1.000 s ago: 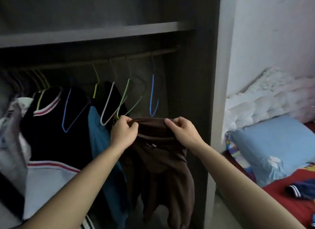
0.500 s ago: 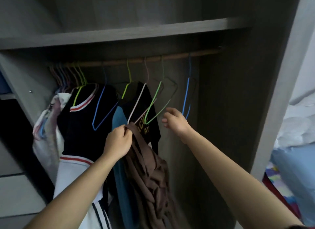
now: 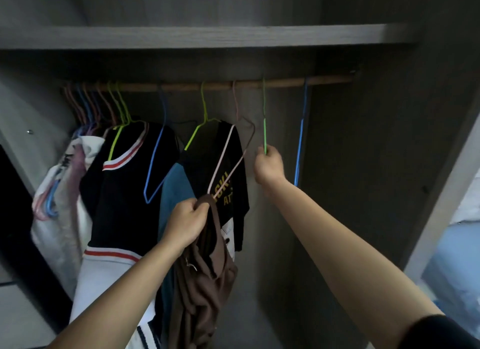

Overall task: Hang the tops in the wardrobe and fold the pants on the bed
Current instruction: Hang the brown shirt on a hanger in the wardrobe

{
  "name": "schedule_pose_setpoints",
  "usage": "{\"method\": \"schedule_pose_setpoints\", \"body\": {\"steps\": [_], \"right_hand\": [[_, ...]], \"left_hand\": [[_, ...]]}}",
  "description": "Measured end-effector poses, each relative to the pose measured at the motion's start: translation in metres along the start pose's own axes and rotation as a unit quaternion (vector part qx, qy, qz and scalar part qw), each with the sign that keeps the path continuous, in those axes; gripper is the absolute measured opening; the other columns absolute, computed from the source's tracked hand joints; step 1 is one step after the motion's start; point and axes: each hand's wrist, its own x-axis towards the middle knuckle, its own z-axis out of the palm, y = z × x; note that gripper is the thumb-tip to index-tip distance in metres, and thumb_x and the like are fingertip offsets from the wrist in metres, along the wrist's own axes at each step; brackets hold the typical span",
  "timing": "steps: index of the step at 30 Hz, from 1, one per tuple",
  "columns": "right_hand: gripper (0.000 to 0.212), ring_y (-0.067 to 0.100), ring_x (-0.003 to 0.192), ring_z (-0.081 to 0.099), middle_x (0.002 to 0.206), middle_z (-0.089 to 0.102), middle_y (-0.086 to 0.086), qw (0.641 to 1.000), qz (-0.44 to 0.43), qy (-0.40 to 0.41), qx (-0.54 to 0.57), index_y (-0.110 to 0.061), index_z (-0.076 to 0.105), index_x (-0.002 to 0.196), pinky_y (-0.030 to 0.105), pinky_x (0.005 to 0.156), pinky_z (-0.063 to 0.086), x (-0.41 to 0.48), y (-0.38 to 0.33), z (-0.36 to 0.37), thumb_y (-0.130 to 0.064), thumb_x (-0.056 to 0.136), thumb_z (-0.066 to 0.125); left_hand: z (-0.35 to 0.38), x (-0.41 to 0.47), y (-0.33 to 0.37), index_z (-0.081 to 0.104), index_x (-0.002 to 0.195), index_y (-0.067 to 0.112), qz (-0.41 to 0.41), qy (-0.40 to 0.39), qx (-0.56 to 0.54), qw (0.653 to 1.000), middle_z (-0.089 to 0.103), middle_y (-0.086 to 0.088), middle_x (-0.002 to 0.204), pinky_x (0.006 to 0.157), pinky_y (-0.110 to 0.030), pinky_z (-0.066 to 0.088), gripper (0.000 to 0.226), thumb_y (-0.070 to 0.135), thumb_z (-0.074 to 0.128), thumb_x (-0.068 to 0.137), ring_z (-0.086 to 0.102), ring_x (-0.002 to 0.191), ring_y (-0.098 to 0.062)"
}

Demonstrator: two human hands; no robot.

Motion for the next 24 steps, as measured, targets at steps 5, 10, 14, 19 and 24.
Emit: {"method": "schedule_pose_setpoints", "body": {"steps": [5,10,14,19,24], "right_hand": [[0.028,0.019,0.081,0.059,0.082,0.062,0.0,0.999,-0.039,0.005,0.012,-0.016,0.065,0.111,0.033,0.076,0.048,0.009,0.011,-0.037,-0.034,0.102,0.046],[0.022,0.013,0.052,0.039,0.059,0.042,-0.004,0.999,-0.035,-0.018,0.036,-0.019,0.061,0.088,0.028,0.047,0.029,0.018,0.005,-0.058,-0.03,0.101,0.047],[0.018,0.008,0.043,0.034,0.055,0.037,-0.007,0.996,-0.022,-0.034,0.081,-0.021,0.06,0.091,0.022,0.041,0.026,0.013,-0.002,-0.062,-0.027,0.102,0.047],[0.018,0.005,0.039,0.031,0.055,0.035,-0.006,0.992,-0.004,-0.051,0.118,-0.019,0.057,0.089,0.017,0.036,0.024,0.005,-0.012,-0.063,-0.018,0.103,0.046],[0.017,0.008,0.045,0.035,0.056,0.04,-0.008,0.994,-0.04,-0.05,0.087,-0.024,0.058,0.091,0.022,0.04,0.027,0.016,-0.01,-0.059,-0.024,0.102,0.044]], "left_hand": [[0.011,0.006,0.003,0.058,0.074,0.001,-0.001,-0.008,0.008,1.0,0.056,-0.007,0.067,0.059,-0.031,0.038,0.032,0.027,0.053,0.093,0.059,0.067,-0.024],[0.022,0.005,0.007,0.065,0.084,0.0,-0.007,-0.028,-0.019,0.999,0.067,-0.015,0.077,0.061,-0.03,0.042,0.03,0.028,0.054,0.091,0.065,0.076,-0.028],[0.028,0.001,0.008,0.054,0.066,0.015,-0.012,-0.021,-0.008,1.0,0.056,-0.002,0.063,0.058,-0.029,0.038,0.026,0.026,0.055,0.089,0.056,0.063,-0.019],[0.029,-0.004,0.009,0.054,0.073,0.014,-0.015,-0.03,-0.01,0.999,0.06,-0.004,0.071,0.06,-0.03,0.041,0.021,0.026,0.056,0.09,0.059,0.069,-0.02],[0.024,-0.006,0.012,0.059,0.092,0.016,-0.015,-0.01,-0.014,1.0,0.066,-0.004,0.089,0.073,-0.035,0.052,0.014,0.03,0.061,0.087,0.064,0.082,-0.021]]}}
